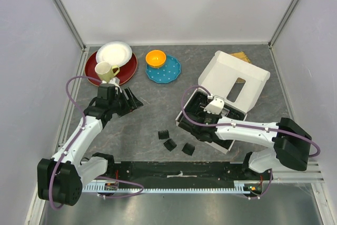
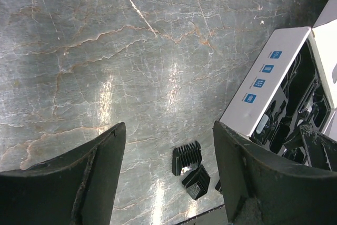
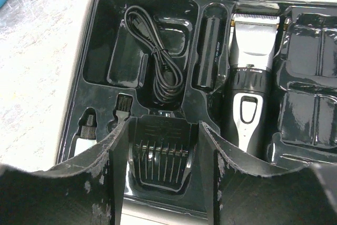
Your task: Sort the hair-cutting tools
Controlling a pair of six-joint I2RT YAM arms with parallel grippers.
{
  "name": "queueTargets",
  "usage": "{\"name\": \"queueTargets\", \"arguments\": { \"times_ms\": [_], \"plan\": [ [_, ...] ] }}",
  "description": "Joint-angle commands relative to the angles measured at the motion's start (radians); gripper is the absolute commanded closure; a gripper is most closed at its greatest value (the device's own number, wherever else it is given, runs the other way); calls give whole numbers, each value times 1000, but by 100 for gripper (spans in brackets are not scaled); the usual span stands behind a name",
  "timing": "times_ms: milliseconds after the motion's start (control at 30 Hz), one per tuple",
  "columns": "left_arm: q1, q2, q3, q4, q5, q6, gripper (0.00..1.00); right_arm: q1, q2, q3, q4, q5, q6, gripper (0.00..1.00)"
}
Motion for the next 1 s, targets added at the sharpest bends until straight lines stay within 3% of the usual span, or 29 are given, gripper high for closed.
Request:
{"name": "queueTargets", "arguments": {
  "times_ms": [0,500,767,967],
  "plan": [
    [-2,-18,-6,39,39,41,27,-10,23,-7,88,-6,-66,64],
    [-3,-7,-10,45,39,42,27,-21,99,-47,115,-29,-46,63],
    [-3,-7,-9,43,36,42,27,-21,96,-58,146,-64,-41,51],
    [-2,-7,-12,43,36,42,27,-22,62,-46,148,-104,-60,35]
  ]
}}
